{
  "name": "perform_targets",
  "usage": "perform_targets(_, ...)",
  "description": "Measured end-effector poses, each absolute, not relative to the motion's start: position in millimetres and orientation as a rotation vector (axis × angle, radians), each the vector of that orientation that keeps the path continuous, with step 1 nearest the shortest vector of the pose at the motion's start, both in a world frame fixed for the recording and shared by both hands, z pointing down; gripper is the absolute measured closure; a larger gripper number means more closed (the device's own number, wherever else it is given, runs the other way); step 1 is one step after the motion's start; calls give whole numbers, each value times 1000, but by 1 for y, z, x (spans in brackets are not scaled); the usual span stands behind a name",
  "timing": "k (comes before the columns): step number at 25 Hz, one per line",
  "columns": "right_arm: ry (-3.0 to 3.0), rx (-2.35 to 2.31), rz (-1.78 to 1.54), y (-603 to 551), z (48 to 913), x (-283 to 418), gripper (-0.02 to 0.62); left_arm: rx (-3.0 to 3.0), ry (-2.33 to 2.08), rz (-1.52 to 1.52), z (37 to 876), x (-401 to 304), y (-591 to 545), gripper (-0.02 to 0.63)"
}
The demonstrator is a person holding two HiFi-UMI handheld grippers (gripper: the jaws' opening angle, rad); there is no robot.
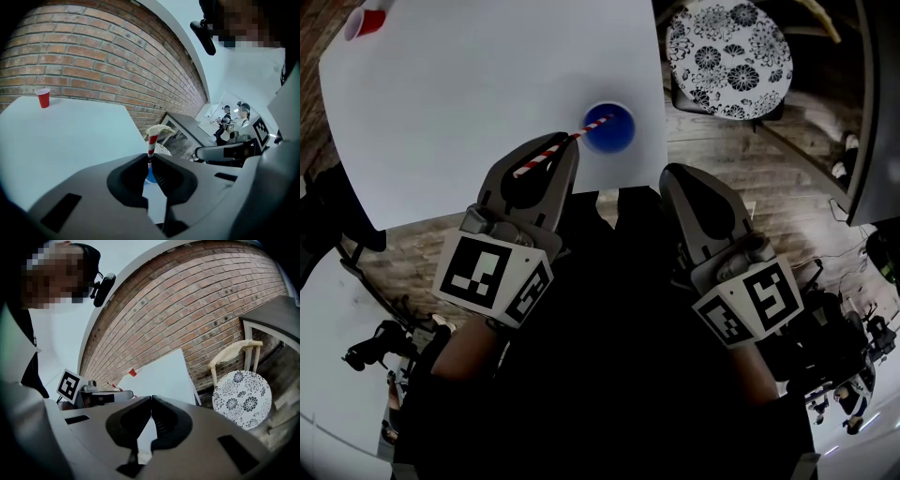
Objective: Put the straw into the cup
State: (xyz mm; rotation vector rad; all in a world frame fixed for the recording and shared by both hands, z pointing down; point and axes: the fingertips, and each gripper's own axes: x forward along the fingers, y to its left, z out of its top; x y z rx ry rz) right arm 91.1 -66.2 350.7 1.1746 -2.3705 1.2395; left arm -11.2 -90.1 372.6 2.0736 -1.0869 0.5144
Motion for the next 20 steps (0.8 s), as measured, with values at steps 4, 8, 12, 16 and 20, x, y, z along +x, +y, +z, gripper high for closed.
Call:
perform_targets(4,-2367,1178,1244,-67,351,93,568,2071,-1084,521,374,-10,-91,568)
perform_targets(8,-2365,1178,1246,-68,351,93,568,2074,-1085,551,376,-10,-92,568)
perform_targets(12,-2365,1182,1249,-68,351,93,568,2074,-1079,566,378,-9,-92,568)
perform_targets(16,-2360,1186,1257,-67,352,95,568,2067,-1072,577,382,-8,-90,568)
perform_targets(20,-2354,1192,1264,-67,354,97,568,2061,-1066,588,386,-7,-89,568)
